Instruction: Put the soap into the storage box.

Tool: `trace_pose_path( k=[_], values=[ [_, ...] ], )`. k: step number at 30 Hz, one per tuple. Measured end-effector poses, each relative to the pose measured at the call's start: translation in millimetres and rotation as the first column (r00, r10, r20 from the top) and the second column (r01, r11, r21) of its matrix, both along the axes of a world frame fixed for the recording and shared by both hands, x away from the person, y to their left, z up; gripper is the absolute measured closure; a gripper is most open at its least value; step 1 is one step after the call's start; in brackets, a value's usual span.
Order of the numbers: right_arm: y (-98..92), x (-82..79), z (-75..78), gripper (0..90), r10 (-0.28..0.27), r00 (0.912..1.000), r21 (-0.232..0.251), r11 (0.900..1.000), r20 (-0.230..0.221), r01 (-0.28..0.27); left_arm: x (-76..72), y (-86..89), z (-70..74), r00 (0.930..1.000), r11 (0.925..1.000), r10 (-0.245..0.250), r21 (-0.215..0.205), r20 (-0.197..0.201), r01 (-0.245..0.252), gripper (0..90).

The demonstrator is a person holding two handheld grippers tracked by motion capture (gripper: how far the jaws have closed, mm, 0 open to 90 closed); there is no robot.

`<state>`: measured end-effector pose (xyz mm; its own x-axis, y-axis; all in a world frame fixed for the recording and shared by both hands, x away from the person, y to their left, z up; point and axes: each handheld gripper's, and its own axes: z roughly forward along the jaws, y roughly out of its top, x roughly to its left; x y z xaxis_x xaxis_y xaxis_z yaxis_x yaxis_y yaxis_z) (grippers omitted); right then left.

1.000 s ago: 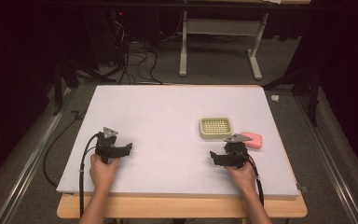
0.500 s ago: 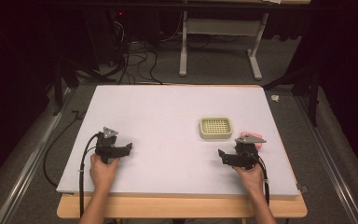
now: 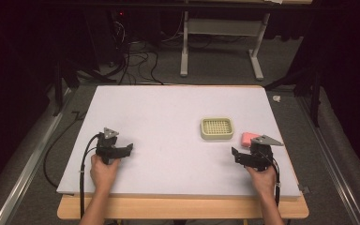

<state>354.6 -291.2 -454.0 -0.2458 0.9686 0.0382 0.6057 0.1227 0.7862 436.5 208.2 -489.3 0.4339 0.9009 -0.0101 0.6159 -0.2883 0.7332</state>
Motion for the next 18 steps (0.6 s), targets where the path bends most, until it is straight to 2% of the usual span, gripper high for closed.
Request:
trace_pose_path(
  k=[7, 13, 18],
  values=[
    [-14.7, -1.2, 2.8, 14.4, -0.064, 0.9979, 0.001, 0.998, 0.004, 0.064, 0.0, 0.0, 0.0, 1.0000, 1.0000, 0.000, 0.000, 0.000, 0.000, 17.4],
    [-21.9, -0.4, 2.8, 13.8, -0.094, 0.9955, 0.008, 0.996, 0.007, 0.094, 0.0, 0.0, 0.0, 1.0000, 1.0000, 0.000, 0.000, 0.000, 0.000, 17.4],
    [-27.4, 1.7, 1.8, 12.6, -0.111, 0.9938, 0.018, 0.994, -0.010, 0.111, 0.0, 0.0, 0.0, 1.0000, 1.0000, 0.000, 0.000, 0.000, 0.000, 17.4]
  ],
)
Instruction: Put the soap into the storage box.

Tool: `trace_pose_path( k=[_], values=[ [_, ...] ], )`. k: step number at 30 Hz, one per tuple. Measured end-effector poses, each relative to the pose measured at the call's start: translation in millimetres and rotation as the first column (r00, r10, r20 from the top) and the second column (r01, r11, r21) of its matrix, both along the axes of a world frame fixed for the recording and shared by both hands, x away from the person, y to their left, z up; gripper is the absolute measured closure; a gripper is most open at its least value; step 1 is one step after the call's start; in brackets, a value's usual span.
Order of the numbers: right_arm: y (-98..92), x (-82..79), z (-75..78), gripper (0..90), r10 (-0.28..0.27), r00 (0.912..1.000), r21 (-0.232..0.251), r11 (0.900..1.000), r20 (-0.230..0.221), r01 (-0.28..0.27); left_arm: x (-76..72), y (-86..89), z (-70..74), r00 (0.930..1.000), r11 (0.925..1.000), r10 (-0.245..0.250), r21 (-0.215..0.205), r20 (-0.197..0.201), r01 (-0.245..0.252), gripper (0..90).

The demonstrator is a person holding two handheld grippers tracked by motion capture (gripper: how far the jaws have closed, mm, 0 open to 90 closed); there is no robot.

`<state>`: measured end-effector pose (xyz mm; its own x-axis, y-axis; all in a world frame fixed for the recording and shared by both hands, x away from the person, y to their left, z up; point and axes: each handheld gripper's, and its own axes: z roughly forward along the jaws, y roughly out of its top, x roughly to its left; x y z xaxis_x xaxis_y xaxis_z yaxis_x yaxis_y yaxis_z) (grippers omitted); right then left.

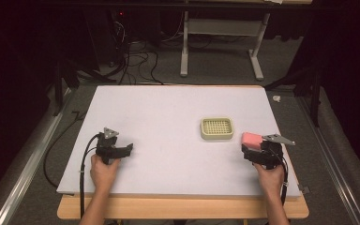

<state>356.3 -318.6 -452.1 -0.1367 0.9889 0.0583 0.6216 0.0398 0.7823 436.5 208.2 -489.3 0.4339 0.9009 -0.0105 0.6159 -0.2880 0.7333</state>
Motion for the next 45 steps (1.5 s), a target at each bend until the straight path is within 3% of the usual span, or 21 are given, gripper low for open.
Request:
trace_pose_path(
  k=[14, 45],
  values=[
    [-9.7, 10.9, -3.7, 12.0, -0.039, 0.9989, -0.011, 0.999, -0.026, 0.039, 0.0, 0.0, 0.0, 1.0000, 1.0000, 0.000, 0.000, 0.000, 0.000, 17.4],
    [-7.8, 39.6, -10.7, 11.5, -0.095, 0.9929, -0.026, 0.995, -0.071, 0.094, 0.1, 0.1, 0.0, 1.0000, 1.0000, 0.000, -0.001, 0.000, 0.000, 17.4]
  ],
)
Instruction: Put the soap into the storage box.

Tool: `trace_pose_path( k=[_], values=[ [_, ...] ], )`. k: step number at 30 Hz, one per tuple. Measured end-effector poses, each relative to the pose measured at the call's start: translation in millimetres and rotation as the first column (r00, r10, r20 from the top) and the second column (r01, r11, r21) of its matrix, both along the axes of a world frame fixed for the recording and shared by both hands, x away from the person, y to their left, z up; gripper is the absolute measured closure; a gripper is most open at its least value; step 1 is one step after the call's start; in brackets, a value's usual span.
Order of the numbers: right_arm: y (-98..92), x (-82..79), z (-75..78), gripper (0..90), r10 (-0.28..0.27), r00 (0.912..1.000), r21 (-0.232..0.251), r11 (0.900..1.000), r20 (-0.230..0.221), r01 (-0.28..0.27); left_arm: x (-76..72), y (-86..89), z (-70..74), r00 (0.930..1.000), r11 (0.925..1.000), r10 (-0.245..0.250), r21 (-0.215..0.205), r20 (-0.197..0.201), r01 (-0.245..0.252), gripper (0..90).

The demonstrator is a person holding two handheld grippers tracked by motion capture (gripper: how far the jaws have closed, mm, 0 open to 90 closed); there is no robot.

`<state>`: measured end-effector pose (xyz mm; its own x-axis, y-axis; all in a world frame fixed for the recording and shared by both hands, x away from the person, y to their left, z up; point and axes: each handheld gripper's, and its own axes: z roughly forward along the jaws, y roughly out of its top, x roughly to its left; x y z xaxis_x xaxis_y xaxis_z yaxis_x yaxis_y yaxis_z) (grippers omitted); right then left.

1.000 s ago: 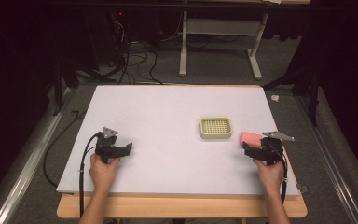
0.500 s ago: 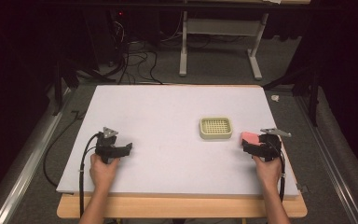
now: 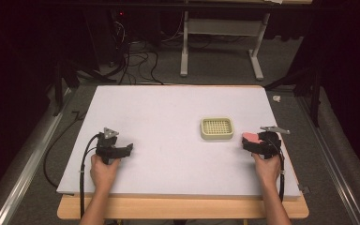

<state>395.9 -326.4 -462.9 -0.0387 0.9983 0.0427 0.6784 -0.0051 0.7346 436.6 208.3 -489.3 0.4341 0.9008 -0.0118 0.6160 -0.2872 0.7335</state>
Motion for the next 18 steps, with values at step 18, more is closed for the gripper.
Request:
trace_pose_path(
  k=[18],
  values=[
    [3.2, 8.0, -1.5, 11.5, -0.014, 0.9998, -0.022, 1.000, -0.013, 0.014, 0.0, 0.0, 0.0, 1.0000, 1.0000, 0.000, 0.000, 0.000, 0.000, 17.4]
  ],
)
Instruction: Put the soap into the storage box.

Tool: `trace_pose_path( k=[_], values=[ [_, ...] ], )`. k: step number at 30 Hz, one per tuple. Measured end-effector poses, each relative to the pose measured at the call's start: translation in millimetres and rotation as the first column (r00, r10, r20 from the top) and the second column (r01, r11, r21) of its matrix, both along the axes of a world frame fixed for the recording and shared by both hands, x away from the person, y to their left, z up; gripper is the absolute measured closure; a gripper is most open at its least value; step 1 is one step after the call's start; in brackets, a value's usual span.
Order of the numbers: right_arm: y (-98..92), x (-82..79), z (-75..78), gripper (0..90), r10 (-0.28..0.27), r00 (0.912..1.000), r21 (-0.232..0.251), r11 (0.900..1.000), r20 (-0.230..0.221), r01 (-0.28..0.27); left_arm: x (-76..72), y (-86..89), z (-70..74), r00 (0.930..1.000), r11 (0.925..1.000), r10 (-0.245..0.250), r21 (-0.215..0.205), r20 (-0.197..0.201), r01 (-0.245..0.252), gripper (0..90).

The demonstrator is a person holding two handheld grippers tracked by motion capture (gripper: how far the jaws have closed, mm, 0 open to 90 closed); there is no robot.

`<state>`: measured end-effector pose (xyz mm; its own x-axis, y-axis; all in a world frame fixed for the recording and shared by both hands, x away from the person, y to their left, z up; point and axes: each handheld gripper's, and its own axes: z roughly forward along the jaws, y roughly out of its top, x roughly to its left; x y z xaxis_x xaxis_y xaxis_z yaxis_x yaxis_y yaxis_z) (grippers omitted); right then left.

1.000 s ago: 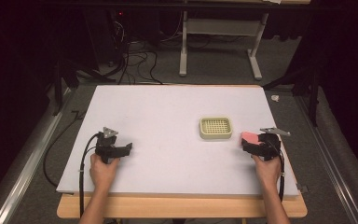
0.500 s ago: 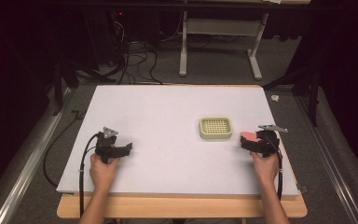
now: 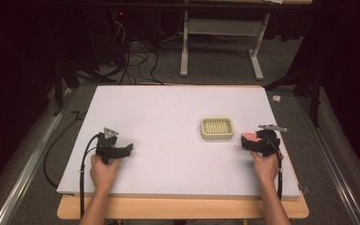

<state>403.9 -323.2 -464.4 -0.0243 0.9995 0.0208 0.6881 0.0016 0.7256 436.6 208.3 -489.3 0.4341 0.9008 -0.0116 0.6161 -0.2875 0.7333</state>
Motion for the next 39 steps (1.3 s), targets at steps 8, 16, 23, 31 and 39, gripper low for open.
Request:
trace_pose_path(
  k=[8, 16, 23, 31, 39],
  values=[
    [-1.4, 7.0, -8.1, 11.5, 0.005, 0.9990, 0.008, 1.000, -0.044, -0.005, 0.0, 0.0, 0.0, 1.0000, 1.0000, 0.000, 0.000, 0.000, 0.000, 17.4],
    [-3.5, 7.9, -14.0, 12.5, 0.038, 0.9975, -0.002, 0.999, -0.061, -0.038, 0.0, 0.0, 0.0, 1.0000, 1.0000, 0.000, 0.000, 0.000, 0.000, 17.4],
    [-5.1, 7.4, -13.1, 13.2, 0.059, 0.9962, -0.010, 0.998, -0.063, -0.060, 0.0, 0.0, 0.0, 1.0000, 1.0000, 0.000, 0.000, 0.000, 0.000, 17.4],
    [-6.1, 3.8, -9.2, 13.5, 0.084, 0.9952, -0.002, 0.996, -0.050, -0.084, 0.0, 0.0, 0.0, 1.0000, 1.0000, 0.000, 0.000, 0.000, 0.000, 17.4],
    [-6.4, -3.8, -0.9, 13.5, 0.118, 0.9927, 0.034, 0.993, -0.025, -0.117, 0.0, -0.1, 0.0, 1.0000, 1.0000, 0.000, 0.000, 0.000, 0.000, 17.4]
  ],
)
